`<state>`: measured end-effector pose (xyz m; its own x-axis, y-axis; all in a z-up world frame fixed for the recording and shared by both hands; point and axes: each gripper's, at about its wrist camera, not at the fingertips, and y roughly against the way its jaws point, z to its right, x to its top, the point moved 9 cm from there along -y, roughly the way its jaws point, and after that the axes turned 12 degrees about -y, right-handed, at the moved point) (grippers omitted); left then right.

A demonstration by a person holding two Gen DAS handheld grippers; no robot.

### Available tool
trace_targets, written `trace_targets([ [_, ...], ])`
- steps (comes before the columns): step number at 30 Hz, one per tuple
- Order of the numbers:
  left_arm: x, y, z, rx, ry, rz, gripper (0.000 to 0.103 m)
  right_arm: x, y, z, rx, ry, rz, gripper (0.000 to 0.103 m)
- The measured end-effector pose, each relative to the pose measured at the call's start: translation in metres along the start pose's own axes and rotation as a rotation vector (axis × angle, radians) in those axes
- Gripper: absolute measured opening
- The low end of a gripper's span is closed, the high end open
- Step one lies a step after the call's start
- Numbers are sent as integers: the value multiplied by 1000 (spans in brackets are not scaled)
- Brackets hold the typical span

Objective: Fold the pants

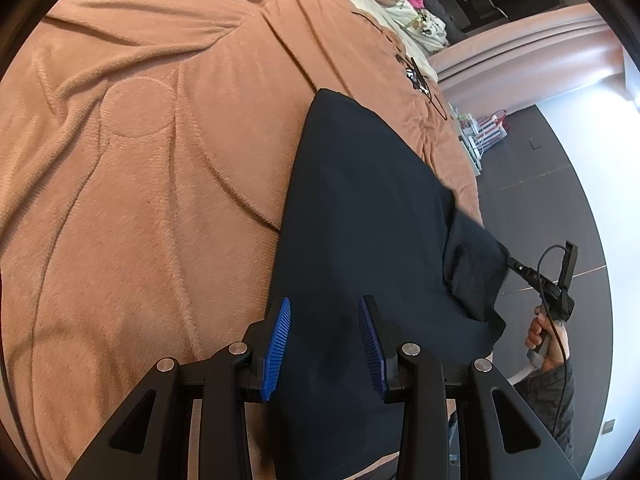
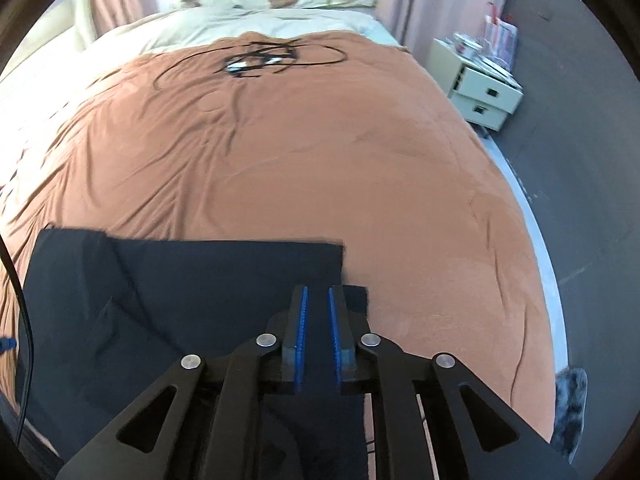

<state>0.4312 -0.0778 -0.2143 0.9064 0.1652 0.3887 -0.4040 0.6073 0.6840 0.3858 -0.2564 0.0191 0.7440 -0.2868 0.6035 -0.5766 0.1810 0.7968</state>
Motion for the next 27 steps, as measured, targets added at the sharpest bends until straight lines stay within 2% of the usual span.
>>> trace_targets([
  [1, 0, 1, 0, 1, 0, 0, 38, -4, 0, -5, 4, 15, -7, 26],
  [2, 0, 1, 0, 2, 2, 0, 38, -7, 2, -5, 8, 22, -9, 45],
  [3, 0, 1, 0, 2, 4, 1, 38, -8, 3, -7, 9, 30, -4, 57],
  [5, 0, 1, 0, 2, 7, 2, 38, -8, 9, -13, 36, 56, 18, 57],
  [8, 0, 1, 2, 0, 5, 5, 38, -17, 17, -21, 122, 105, -8, 57],
  [14, -1, 1, 2, -2, 7, 7, 38, -46, 1, -47, 229, 246, -125, 57],
  [20, -3, -3, 1, 5, 3, -2, 38, -60, -16, -57, 252, 330, -188, 57],
  [26, -2, -7, 2, 9, 6, -6, 38, -72, -36, -56, 225, 389, -252, 57],
  [27, -2, -8, 2, 10, 7, -7, 38, -74, -40, -57, 221, 397, -259, 53],
])
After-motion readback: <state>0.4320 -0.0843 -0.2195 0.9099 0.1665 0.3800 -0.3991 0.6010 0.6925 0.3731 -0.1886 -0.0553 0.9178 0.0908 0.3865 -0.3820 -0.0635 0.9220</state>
